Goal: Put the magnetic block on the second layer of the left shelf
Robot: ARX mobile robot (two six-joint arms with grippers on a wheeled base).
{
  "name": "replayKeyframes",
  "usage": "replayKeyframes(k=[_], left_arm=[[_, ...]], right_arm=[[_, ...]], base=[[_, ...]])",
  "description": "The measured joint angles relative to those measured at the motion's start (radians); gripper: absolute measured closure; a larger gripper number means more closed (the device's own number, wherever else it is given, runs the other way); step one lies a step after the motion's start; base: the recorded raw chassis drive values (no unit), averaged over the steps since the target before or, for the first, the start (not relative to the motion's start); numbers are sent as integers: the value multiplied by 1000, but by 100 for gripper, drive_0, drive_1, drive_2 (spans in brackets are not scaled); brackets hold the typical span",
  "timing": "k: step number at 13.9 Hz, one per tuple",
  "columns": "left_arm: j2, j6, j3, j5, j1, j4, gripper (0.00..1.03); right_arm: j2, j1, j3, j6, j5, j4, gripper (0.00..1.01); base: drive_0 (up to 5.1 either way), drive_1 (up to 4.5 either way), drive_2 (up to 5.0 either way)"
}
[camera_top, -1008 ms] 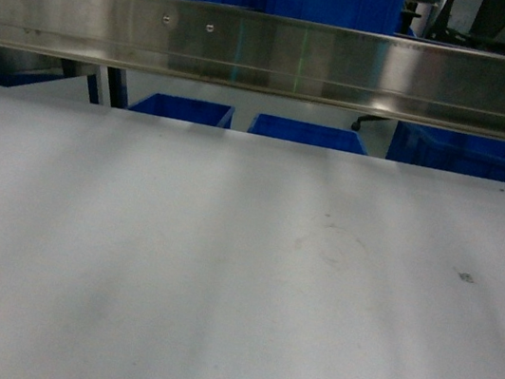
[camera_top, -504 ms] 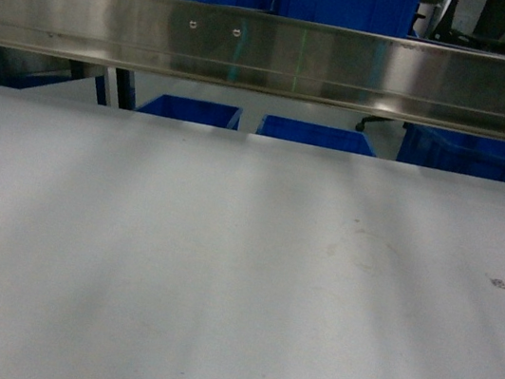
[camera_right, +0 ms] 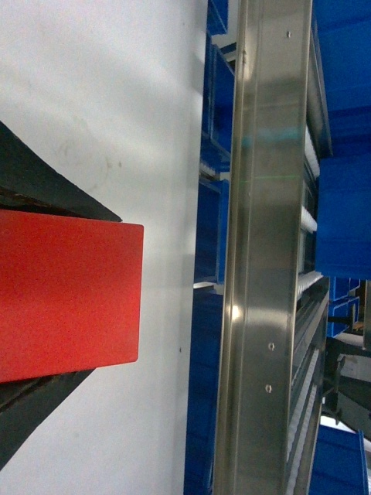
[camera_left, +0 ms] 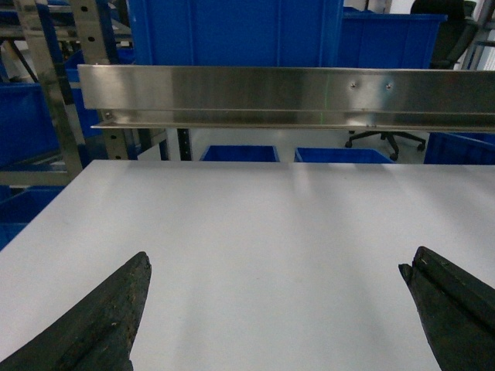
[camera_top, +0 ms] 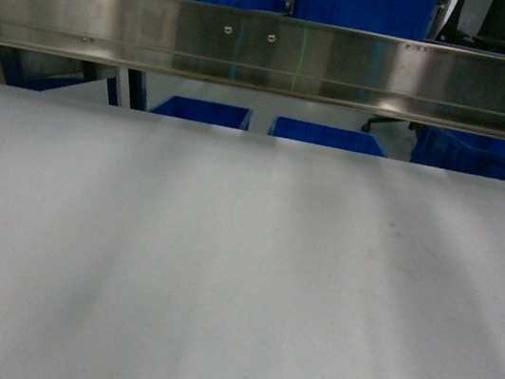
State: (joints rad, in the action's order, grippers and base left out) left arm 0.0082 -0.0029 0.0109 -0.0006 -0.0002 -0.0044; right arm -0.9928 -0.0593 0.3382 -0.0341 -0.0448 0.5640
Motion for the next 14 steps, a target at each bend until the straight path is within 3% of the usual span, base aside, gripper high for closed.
replayKeyframes(k=[14], left_arm=[[0,0,0,0,0,1,5]], right_arm=[[0,0,-1,0,0,-2,68]], base=[[-495,208,281]])
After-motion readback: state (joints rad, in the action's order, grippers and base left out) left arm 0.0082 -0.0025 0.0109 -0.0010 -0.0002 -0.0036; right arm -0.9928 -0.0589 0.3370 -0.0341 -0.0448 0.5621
